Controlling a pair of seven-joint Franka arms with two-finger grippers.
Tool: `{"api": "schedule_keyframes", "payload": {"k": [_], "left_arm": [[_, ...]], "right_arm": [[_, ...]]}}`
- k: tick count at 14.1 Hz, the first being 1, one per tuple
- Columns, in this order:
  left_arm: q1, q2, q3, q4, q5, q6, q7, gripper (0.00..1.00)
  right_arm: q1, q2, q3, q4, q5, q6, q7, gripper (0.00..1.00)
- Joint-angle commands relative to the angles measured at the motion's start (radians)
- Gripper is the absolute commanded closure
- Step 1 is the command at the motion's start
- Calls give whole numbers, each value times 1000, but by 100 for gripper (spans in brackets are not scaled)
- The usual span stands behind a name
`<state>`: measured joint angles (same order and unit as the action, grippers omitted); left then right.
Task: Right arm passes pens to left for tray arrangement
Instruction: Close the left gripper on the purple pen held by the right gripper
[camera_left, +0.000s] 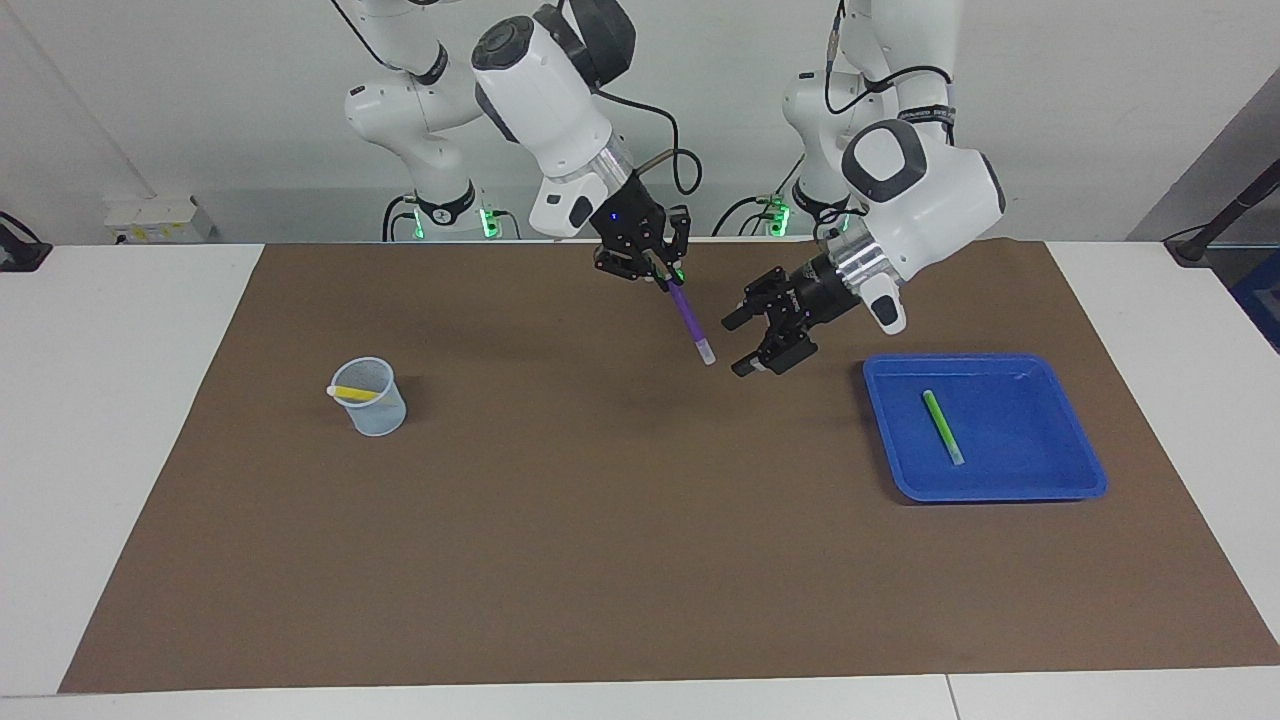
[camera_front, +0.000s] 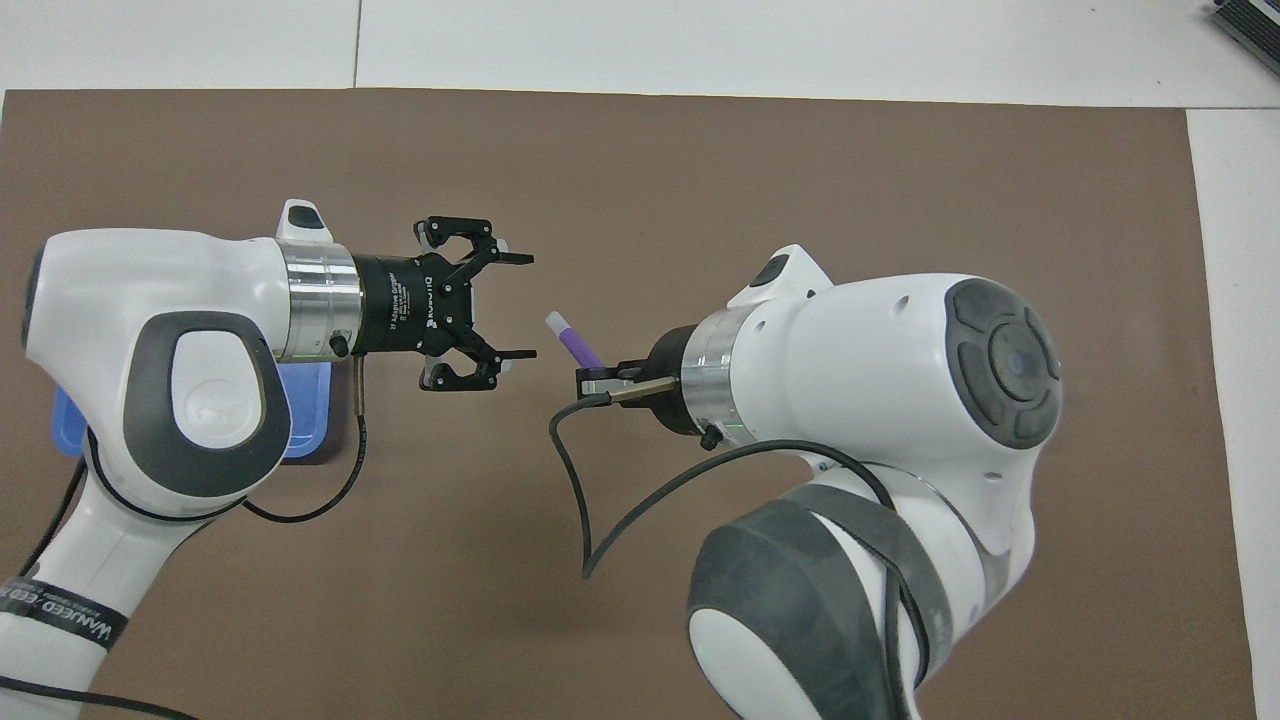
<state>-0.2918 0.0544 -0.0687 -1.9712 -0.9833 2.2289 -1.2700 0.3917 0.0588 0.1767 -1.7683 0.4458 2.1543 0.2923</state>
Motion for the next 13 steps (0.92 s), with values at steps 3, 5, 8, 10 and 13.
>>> {"api": "schedule_keyframes", "payload": {"k": [3, 5, 8, 10, 13], "left_arm": [[-82, -24, 9, -57, -25, 107, -135, 9], [-82, -21, 9, -40, -23, 88, -169, 9], [-83, -22, 13, -34, -11, 20, -164, 19], [-72, -13, 12, 9, 41, -41, -161, 21], [-53, -11, 15, 46, 78, -129, -161, 22]], "right_arm": [[-2, 15, 7, 24, 28, -5, -25, 100], [-1, 15, 9, 24, 28, -4, -24, 100], [-1, 15, 9, 24, 28, -4, -22, 100], [-1, 15, 9, 24, 28, -4, -21, 100], [-1, 15, 9, 24, 27, -4, -21, 100]]}}
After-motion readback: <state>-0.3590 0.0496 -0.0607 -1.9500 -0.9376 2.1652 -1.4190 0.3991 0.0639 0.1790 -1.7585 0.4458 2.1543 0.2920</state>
